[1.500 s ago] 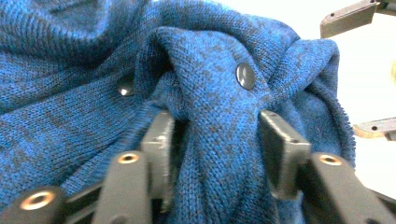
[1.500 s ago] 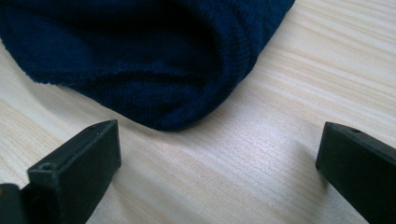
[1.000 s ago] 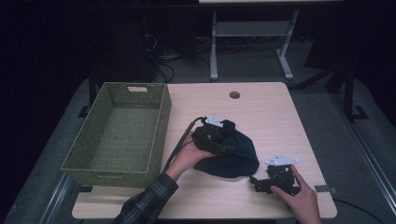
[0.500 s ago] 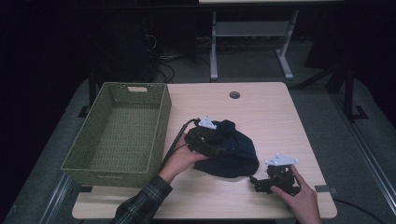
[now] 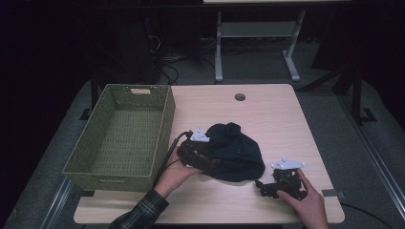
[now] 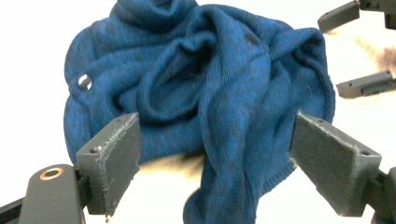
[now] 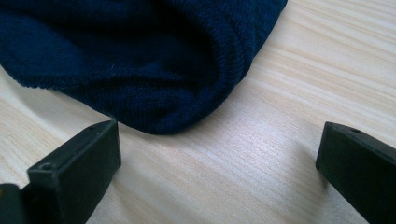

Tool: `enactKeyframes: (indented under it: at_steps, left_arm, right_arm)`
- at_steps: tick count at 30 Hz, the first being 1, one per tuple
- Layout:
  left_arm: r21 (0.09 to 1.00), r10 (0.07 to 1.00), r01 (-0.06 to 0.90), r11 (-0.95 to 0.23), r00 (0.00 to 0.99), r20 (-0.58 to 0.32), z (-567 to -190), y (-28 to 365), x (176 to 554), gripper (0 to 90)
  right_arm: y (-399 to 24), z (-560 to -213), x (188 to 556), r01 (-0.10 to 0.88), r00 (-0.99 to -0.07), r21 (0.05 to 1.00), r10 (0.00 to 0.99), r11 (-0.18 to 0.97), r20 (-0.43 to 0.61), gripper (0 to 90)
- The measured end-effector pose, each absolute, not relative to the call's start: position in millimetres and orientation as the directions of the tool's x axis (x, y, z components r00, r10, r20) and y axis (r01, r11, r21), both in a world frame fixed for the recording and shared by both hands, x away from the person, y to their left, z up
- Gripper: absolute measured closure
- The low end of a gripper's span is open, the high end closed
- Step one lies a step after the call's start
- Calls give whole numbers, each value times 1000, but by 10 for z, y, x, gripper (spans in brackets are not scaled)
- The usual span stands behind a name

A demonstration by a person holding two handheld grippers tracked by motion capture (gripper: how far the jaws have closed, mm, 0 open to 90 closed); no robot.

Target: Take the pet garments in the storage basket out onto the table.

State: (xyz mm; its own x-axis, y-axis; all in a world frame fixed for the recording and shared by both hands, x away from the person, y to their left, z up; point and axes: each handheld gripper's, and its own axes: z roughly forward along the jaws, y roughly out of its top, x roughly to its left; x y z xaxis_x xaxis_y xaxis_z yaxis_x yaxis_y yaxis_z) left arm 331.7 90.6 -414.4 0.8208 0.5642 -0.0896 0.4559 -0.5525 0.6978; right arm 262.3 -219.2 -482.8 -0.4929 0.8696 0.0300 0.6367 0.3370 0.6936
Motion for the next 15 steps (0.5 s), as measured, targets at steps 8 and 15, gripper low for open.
enactKeyframes:
  at_steps: [8,15]
  left_arm:
    - [688,594,469,-554,801,-68,-4286,1035,3139,154]
    - [669,615,490,-558,786,-62,-4430,1102,3005,134]
  right_arm:
    - [-2193,-4828,2621,636,-493,694,869,337,30,0]
    - [-2193,-4828,2620,636,-494,694,869,338,30,0]
